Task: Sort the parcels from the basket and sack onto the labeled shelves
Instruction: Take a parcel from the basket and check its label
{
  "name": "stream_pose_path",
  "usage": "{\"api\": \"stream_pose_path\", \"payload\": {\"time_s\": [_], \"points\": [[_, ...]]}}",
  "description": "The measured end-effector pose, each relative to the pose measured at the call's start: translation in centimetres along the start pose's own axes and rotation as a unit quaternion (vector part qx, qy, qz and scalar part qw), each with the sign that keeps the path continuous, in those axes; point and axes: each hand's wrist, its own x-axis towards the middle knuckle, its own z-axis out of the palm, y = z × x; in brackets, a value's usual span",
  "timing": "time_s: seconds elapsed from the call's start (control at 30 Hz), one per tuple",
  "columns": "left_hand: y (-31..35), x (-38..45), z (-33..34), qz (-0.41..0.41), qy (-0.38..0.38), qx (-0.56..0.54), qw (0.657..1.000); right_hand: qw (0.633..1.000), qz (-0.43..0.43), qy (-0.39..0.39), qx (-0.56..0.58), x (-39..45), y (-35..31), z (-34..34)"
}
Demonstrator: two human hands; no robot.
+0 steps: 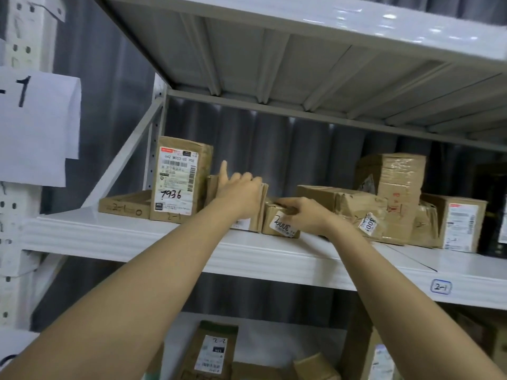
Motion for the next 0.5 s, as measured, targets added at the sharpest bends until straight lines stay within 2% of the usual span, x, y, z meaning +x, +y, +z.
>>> {"api": "stream_pose_path", "payload": {"time_s": [0.07,0.17,0.23,0.3,0.37,0.5], "points": [[0.4,0.2,0.0,-0.012,0.019,0.014,1.0,0.999,-0.036,0.021,-0.012,-0.4,0.3,-0.6],[1.7,0.7,-0.1,0.009,0.057,0.016,0.998,0.971,-0.106,0.214,-0.011,-1.6,1.6,-3.4],[3.1,1.1,-0.2,0.04,0.049,-0.013,0.998,0.958,-0.072,0.276,-0.006,-1.8,3.9,-5.9],[4.9,1.6,0.2,0.062,0.014,-0.034,0.997,0.97,0.017,0.239,-0.038,-1.8,6.9,-7.8],[6.3,2.0,0.7,0.07,-0.023,-0.034,0.997,0.982,0.084,0.164,-0.032,-2.2,9.1,-8.4],[7.6,2.3,1.8,0.071,-0.067,-0.039,0.995,0.991,0.116,0.053,-0.043,-2.9,10.6,-7.9]]}}
